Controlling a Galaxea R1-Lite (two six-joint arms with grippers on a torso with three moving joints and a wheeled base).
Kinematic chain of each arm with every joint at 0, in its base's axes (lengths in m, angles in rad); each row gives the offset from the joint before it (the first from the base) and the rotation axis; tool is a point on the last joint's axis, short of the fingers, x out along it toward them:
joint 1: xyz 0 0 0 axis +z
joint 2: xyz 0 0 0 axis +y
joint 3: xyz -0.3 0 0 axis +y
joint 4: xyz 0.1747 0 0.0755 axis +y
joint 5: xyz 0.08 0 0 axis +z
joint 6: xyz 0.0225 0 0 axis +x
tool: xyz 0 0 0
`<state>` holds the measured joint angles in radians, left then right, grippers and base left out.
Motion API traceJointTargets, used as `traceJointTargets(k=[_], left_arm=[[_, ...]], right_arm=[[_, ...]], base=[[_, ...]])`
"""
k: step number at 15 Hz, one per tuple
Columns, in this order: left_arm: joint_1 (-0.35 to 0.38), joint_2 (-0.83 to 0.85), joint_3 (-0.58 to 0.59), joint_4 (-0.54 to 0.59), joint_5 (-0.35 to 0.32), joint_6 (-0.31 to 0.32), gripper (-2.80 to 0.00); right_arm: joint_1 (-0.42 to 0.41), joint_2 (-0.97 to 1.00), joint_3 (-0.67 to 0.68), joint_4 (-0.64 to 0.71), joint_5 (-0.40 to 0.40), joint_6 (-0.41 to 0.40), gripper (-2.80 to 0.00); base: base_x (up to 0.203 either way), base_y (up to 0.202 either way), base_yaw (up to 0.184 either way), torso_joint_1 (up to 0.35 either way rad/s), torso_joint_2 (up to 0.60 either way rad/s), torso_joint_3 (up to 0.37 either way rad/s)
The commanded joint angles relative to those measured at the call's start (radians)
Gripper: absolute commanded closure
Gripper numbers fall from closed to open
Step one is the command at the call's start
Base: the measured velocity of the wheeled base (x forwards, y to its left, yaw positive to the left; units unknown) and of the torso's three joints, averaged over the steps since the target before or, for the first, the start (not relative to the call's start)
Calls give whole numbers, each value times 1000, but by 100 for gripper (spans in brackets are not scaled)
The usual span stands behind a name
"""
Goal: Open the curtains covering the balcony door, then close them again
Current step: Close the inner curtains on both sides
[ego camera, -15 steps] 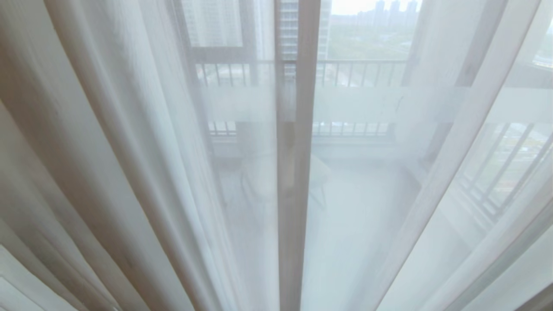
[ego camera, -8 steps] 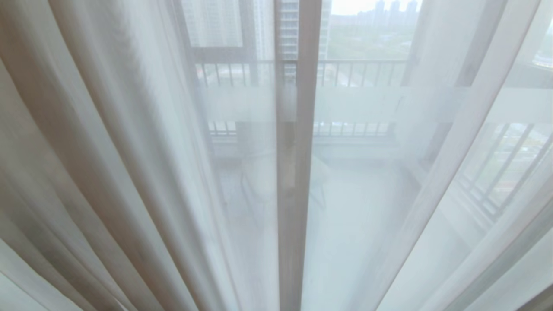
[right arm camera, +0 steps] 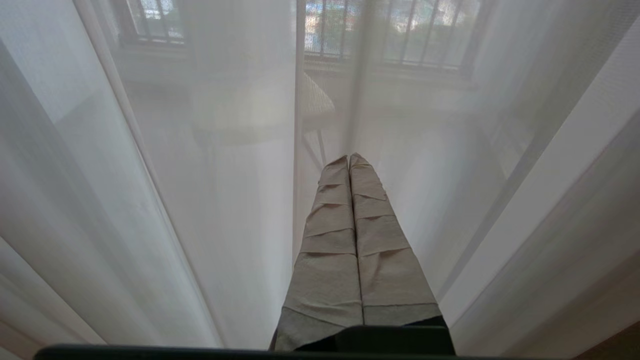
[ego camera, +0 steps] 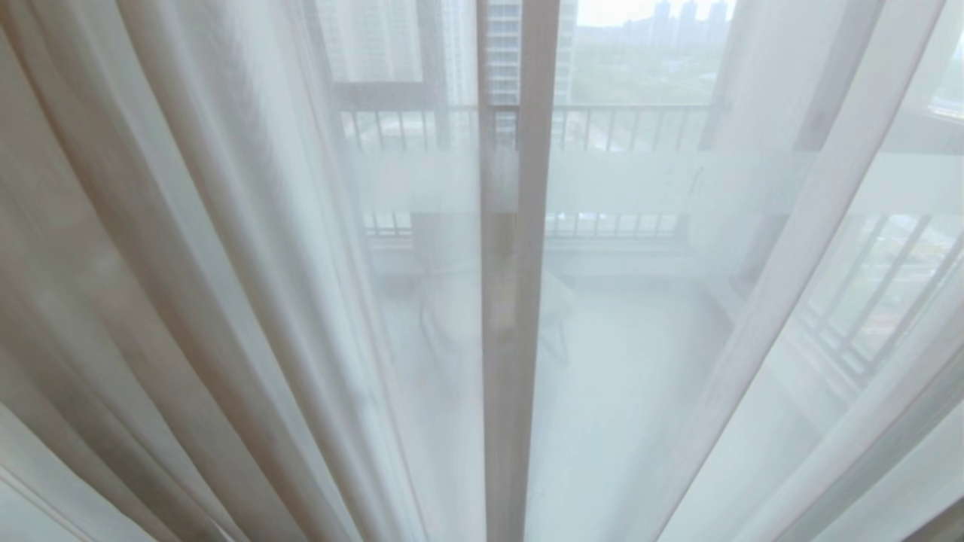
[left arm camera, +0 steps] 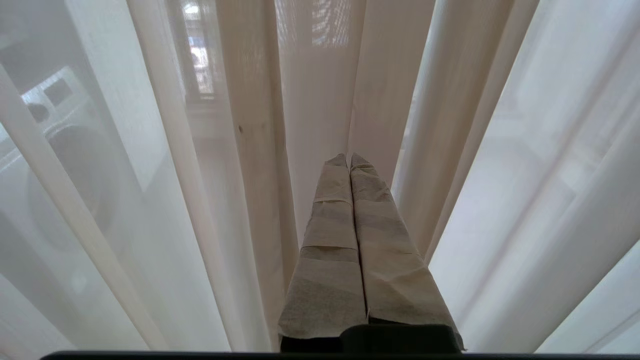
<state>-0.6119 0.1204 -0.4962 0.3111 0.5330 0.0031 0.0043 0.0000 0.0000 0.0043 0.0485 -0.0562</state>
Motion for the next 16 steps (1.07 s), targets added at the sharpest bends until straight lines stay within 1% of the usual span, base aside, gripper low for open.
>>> traceJointTargets(k=[1, 3, 5, 9, 11, 12, 13, 14, 15, 16], left_arm=[[1, -6, 90, 2, 0, -20, 0], [1, -3, 139, 2, -12, -62, 0], [1, -2, 174, -2, -31, -90, 0], [0, -8, 185, -4, -99, -95, 0], [1, 39, 198, -13, -135, -95, 0], [2, 90, 222, -43, -166, -95, 0], [16, 149, 256, -99, -198, -95, 0], [68, 203, 298, -185, -244, -91, 0], [156, 240, 350, -290, -312, -87, 0], [280, 264, 405, -393, -401, -83, 0]], right_arm=[[0, 0, 0, 0, 1, -1, 0], [0, 0, 0, 0, 1, -1, 0], [0, 0, 0, 0, 1, -1, 0], [0, 0, 0, 0, 1, -1, 0], [0, 0, 0, 0, 1, -1, 0], [0, 0, 0, 0, 1, -1, 0], [0, 0, 0, 0, 1, -1, 0], [0, 0, 0, 0, 1, -1, 0], [0, 0, 0, 0, 1, -1, 0], [0, 0, 0, 0, 1, -1, 0]], base=[[0, 0, 0, 0, 0, 0], [0, 0, 0, 0, 0, 0], [0, 0, 0, 0, 0, 0], [0, 0, 0, 0, 0, 0], [0, 0, 0, 0, 0, 0], [0, 0, 0, 0, 0, 0], [0, 0, 0, 0, 0, 0], [0, 0, 0, 0, 0, 0], [0, 0, 0, 0, 0, 0], [0, 0, 0, 0, 0, 0]])
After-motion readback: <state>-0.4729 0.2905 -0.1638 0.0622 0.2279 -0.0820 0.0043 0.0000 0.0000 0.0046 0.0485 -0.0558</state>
